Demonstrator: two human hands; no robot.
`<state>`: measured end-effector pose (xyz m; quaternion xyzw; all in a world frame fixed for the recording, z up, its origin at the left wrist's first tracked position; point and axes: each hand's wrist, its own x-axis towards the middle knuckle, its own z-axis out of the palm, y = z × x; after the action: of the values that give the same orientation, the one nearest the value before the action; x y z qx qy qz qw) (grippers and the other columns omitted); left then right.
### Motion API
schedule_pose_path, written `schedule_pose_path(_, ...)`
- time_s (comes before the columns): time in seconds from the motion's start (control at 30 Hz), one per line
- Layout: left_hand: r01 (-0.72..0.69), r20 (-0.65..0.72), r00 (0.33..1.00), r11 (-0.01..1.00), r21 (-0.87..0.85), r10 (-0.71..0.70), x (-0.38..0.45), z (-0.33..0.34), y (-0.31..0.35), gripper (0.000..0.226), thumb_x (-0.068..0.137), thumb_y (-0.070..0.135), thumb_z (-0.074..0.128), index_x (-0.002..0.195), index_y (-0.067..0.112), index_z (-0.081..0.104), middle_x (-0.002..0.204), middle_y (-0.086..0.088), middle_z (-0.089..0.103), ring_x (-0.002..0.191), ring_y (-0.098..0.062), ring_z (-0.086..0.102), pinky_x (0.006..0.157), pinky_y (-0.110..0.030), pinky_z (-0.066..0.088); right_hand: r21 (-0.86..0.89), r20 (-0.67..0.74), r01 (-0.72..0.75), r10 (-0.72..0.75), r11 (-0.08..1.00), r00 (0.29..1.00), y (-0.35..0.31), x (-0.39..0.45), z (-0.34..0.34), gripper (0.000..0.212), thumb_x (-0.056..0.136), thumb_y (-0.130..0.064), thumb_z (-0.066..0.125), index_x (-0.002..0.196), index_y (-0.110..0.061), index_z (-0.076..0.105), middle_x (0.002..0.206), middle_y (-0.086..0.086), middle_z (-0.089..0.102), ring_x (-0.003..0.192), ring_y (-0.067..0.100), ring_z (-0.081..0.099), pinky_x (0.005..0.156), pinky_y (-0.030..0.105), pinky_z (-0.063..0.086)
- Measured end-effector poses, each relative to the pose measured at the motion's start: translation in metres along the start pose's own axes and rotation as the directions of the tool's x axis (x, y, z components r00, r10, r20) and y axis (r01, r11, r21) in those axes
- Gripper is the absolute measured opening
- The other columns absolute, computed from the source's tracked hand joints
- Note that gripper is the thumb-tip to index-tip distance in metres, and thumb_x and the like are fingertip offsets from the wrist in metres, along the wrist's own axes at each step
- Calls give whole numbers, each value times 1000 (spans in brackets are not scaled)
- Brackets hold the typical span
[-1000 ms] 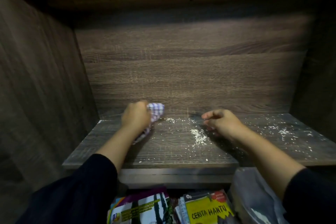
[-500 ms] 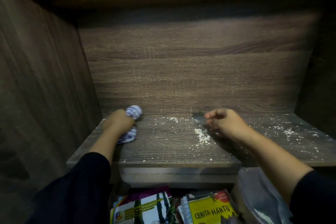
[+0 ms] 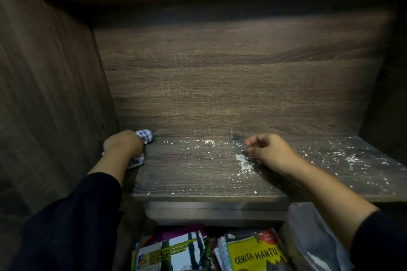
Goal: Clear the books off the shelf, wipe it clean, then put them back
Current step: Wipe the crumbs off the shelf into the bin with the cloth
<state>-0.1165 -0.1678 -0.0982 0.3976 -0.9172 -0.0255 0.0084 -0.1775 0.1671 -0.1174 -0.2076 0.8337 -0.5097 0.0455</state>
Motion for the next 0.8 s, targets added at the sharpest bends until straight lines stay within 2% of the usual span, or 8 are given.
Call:
schedule_pose_path(0.13,56,32,998,997,50,-57,4,1,-2,57,89,48,48,137,16,51,140,-3,52,125,-24,52,102,-34,40,-26,-20,19,-19,999,1000,-4,-4,-7,17,90,1,56,89,-14,63,86,2,61,69,8,52,62,14,41)
schedule_pose_path(0.27,95,17,995,986,134,-98,-1,4,8,50,96,37,39,140,15,47,143,-2,49,127,-25,50,102,-37,40,-57,-33,28,-30,998,999,-3,-8,-15,17,89,1,57,99,-11,65,89,2,61,79,12,54,64,11,40)
schedule_pose_path(0.37,58,40,998,995,-79,-55,7,14,2,55,90,40,46,138,13,49,139,-8,52,122,-30,53,99,-39,42,-59,-55,17,-20,998,998,0,-10,-21,18,89,1,57,94,-15,63,91,5,63,81,14,56,74,20,44)
schedule_pose_path(0.43,34,-14,999,967,-251,-39,13,17,-5,59,84,48,49,126,7,56,123,-17,61,107,-34,60,92,-38,47,-48,-60,13,-16,999,998,-2,-12,-25,18,89,1,56,94,-14,63,95,8,64,88,19,58,81,27,47)
schedule_pose_path(0.53,4,-56,998,934,-357,-26,4,22,4,45,85,46,49,99,7,66,99,-16,69,90,-31,66,85,-37,50,-28,-53,2,-4,1000,999,-4,-13,-29,17,90,1,55,99,-11,63,94,8,62,83,20,55,68,26,46)
schedule_pose_path(0.63,-198,-111,979,907,-371,169,-22,27,44,31,88,38,54,91,10,67,99,-12,72,89,-26,68,78,-28,49,-37,-60,1,-3,999,998,-4,-11,-25,18,90,1,55,102,-10,64,96,9,62,85,20,55,70,28,46)
schedule_pose_path(0.73,-382,-124,918,754,-534,377,-65,26,94,11,88,16,58,83,11,67,85,-13,71,75,-19,62,58,-22,42,-84,-60,9,-14,996,998,-4,-8,-14,18,90,1,55,103,-7,64,96,7,62,89,19,55,77,26,44)
schedule_pose_path(0.8,-452,-278,891,746,-489,358,-81,15,112,14,86,7,53,89,9,67,90,-15,71,81,-25,64,62,-25,41,-141,-40,18,-24,990,999,-5,-7,-7,18,90,0,55,102,-9,65,99,7,65,96,20,59,87,27,44)
